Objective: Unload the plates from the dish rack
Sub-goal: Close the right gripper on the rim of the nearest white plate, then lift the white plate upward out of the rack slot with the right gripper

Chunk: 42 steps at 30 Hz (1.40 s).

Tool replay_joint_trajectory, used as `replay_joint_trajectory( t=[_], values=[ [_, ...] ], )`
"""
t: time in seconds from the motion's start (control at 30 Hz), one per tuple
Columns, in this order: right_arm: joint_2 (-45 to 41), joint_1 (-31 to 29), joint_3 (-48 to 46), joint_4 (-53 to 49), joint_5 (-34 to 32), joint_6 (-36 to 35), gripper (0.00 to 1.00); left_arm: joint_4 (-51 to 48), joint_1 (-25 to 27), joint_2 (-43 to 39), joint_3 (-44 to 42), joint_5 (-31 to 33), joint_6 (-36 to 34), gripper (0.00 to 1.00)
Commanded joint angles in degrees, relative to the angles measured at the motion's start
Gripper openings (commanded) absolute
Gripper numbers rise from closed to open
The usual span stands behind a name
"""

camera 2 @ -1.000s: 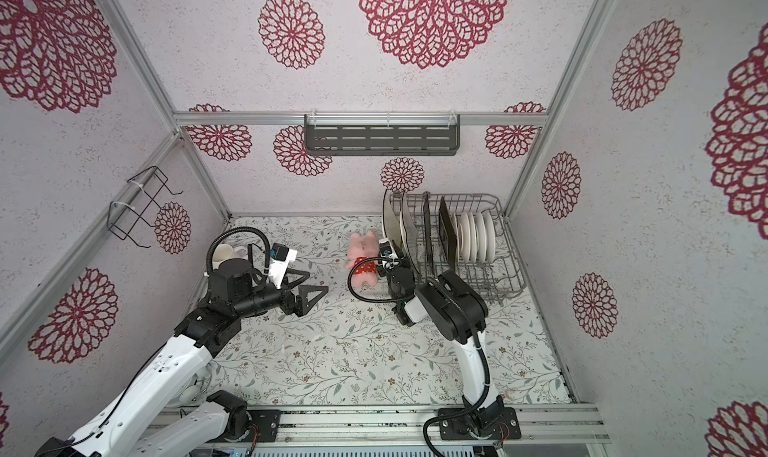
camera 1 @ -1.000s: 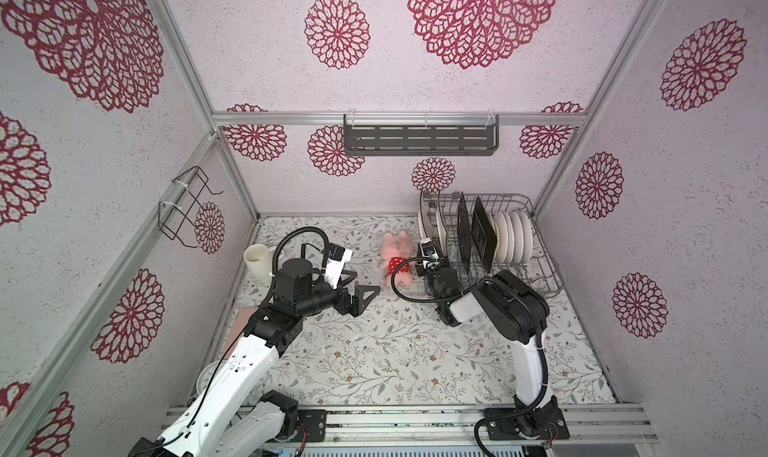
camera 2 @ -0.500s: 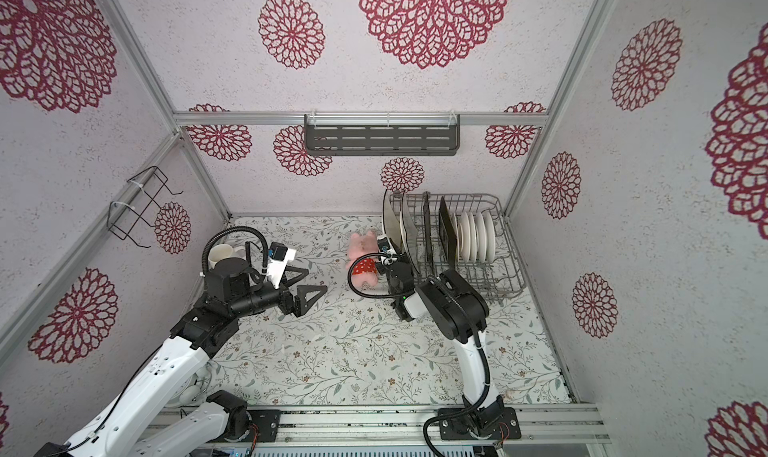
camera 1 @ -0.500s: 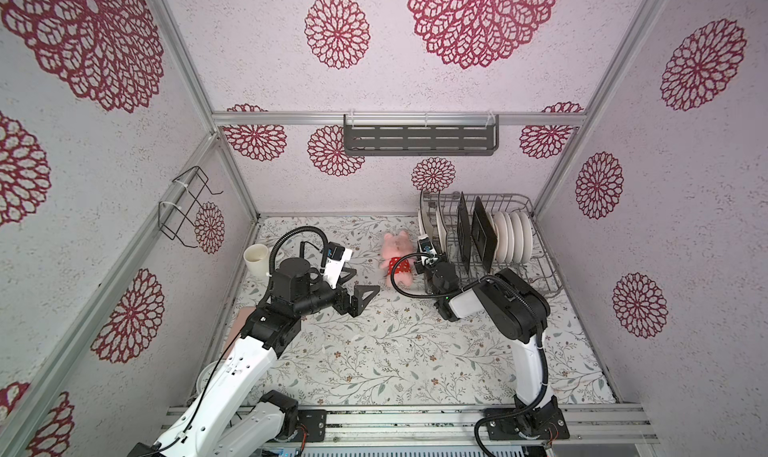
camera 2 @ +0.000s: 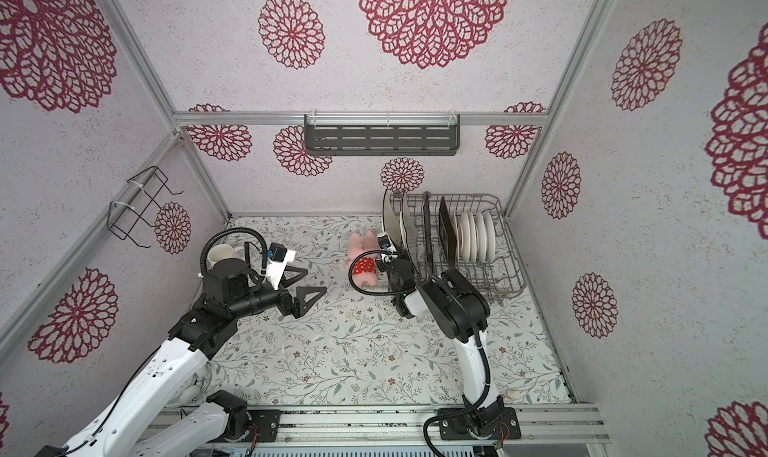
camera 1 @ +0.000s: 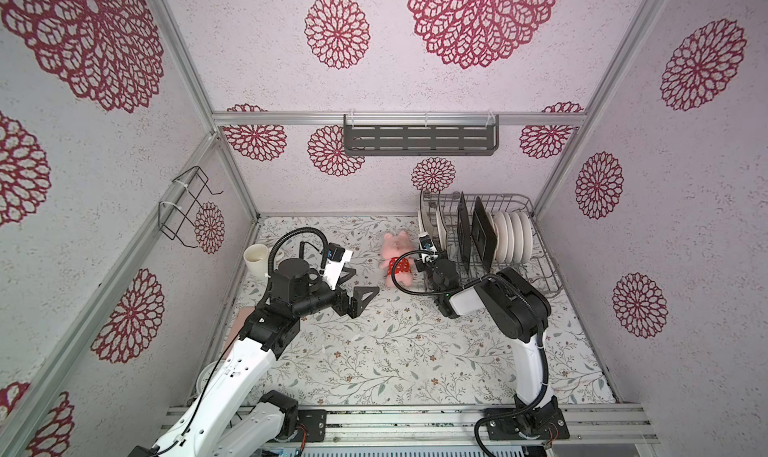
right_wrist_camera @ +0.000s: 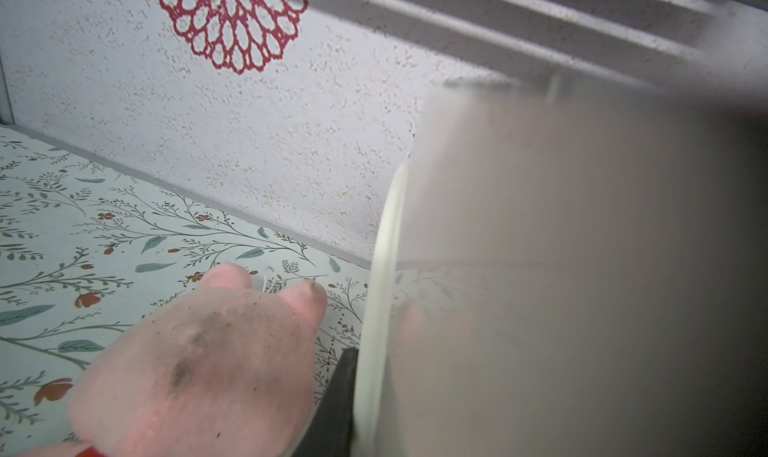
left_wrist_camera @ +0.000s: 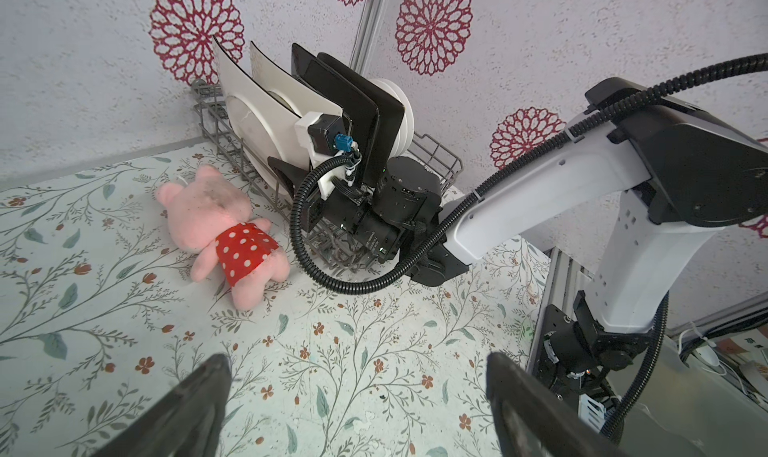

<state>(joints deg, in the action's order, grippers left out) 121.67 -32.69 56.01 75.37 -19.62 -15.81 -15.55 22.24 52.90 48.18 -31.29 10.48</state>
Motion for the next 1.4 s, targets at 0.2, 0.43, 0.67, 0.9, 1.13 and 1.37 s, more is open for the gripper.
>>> replay_joint_trajectory(
  t=[0.2,0.43,0.67,0.9,1.13,1.37],
  values=[
    [-3.75,0.26,1.91,-1.99,2.39,-1.5,0.13,-0.09,0.39,-1.96,-0.62,0.48,-1.23,0.97],
    [-5.66,0.21,1.47,-2.6,2.28,-2.11,0.11,0.35,0.38,-3.02,-1.6,0.87,-1.34,0.97],
    [-7.36,0.23,1.34,-3.15,2.35,-2.23,0.05,0.5,0.42,-4.28,-2.32,1.55,-1.43,0.97],
    [-8.7,0.25,0.95,-2.43,2.08,-2.38,0.03,0.14,0.4,-5.58,-3.0,2.1,-1.21,0.97],
    [-9.62,0.17,0.23,0.21,2.53,-2.8,0.02,0.07,0.35,-7.03,-3.51,2.8,-0.73,0.97],
    [-10.22,0.21,0.58,2.41,4.34,-1.92,0.01,-0.21,0.35,-7.38,-4.24,3.11,-0.72,0.97]
  ],
)
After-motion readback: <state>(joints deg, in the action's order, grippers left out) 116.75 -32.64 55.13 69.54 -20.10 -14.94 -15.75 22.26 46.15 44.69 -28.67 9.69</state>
